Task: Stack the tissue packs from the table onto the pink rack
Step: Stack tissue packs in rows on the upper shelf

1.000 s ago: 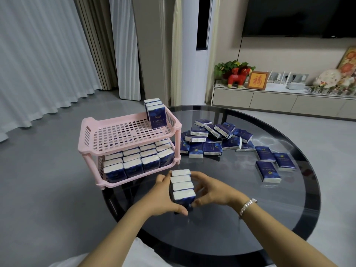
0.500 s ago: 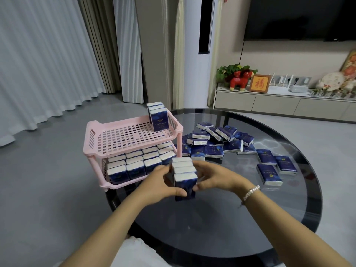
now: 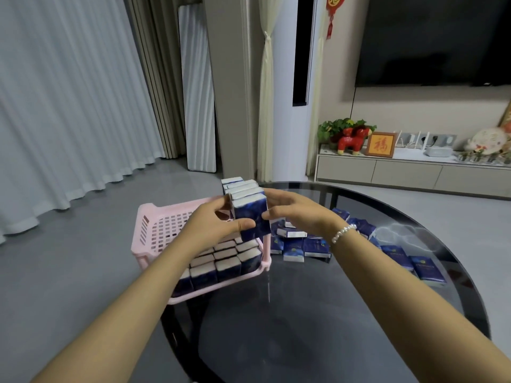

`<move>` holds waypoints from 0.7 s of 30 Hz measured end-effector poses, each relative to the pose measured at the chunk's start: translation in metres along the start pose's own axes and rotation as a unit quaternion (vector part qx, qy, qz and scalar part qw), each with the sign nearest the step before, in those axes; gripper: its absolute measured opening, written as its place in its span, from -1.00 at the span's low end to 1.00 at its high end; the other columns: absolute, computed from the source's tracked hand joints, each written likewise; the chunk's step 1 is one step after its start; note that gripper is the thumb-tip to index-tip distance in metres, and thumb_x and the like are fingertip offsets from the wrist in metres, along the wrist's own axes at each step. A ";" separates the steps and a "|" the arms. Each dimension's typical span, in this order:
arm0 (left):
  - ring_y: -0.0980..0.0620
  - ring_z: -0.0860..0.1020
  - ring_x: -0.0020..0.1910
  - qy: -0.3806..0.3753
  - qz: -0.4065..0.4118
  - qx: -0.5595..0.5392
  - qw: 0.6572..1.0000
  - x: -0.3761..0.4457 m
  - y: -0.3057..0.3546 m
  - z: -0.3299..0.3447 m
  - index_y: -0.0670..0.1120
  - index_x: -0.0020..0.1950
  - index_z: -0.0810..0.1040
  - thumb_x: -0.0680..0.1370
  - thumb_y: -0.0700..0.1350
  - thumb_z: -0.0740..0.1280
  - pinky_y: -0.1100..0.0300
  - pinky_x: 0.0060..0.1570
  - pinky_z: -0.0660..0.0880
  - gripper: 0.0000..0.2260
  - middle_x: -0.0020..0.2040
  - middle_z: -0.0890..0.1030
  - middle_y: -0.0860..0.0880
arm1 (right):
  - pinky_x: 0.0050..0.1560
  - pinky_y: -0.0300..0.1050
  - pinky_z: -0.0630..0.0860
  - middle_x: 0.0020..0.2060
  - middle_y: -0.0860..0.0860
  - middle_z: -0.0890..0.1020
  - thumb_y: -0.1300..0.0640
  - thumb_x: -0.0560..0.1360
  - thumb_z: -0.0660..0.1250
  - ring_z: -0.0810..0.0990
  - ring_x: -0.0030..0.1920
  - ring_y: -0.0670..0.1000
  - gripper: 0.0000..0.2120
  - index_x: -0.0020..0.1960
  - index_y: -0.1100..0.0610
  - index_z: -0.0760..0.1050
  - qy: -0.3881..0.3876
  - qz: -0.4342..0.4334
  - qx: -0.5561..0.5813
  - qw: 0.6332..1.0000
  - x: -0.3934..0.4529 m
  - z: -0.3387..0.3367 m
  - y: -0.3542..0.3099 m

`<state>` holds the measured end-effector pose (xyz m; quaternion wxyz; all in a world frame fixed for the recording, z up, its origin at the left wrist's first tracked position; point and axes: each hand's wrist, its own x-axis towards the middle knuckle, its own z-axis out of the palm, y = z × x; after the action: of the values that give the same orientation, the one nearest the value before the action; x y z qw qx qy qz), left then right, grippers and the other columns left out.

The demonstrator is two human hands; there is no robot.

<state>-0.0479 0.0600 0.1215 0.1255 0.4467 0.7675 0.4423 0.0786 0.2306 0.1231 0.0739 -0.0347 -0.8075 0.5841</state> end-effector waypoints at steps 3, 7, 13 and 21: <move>0.09 0.59 0.06 -0.009 -0.040 -0.026 0.999 0.021 -0.011 -0.007 0.12 0.21 0.57 0.32 0.11 0.53 0.15 0.10 0.50 -0.53 0.04 0.66 0.13 | 0.37 0.02 0.33 0.24 -0.02 0.57 0.20 0.42 0.28 0.49 0.28 0.00 -0.49 0.36 0.00 0.40 0.014 0.003 -0.004 1.000 0.022 -0.004 0.002; 0.09 0.60 0.05 -0.021 -0.071 -0.038 0.997 0.040 -0.025 -0.004 0.14 0.15 0.59 0.33 0.10 0.53 -0.02 0.18 0.52 -0.60 0.01 0.67 0.14 | 0.38 0.05 0.34 0.19 -0.02 0.60 0.16 0.39 0.29 0.52 0.24 -0.01 -0.54 0.29 0.01 0.48 0.032 0.021 -0.012 0.999 0.041 -0.008 0.015; 0.16 0.56 0.05 -0.026 -0.053 -0.052 0.997 0.050 -0.039 0.006 0.11 0.30 0.49 0.39 -0.04 0.51 0.41 -0.16 0.52 -0.50 0.09 0.60 0.15 | 0.41 0.08 0.29 0.23 -0.11 0.57 0.08 0.35 0.35 0.48 0.29 -0.07 -0.46 0.33 -0.08 0.44 0.014 0.052 -0.046 0.997 0.057 -0.014 0.028; 0.04 0.49 0.22 0.009 -0.043 -0.005 0.999 0.054 -0.056 0.017 0.18 0.36 0.41 0.29 0.08 0.55 0.07 0.23 0.44 -0.33 0.26 0.53 0.12 | 0.32 -0.02 0.38 0.14 -0.09 0.62 0.12 0.41 0.38 0.54 0.17 -0.06 -0.48 0.35 -0.08 0.42 -0.006 0.089 -0.187 0.978 0.066 -0.022 0.025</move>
<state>-0.1010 0.1012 0.0786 0.1398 0.4089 0.7847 0.4444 0.0166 0.2686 0.1114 0.0090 -0.1168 -0.8967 0.4269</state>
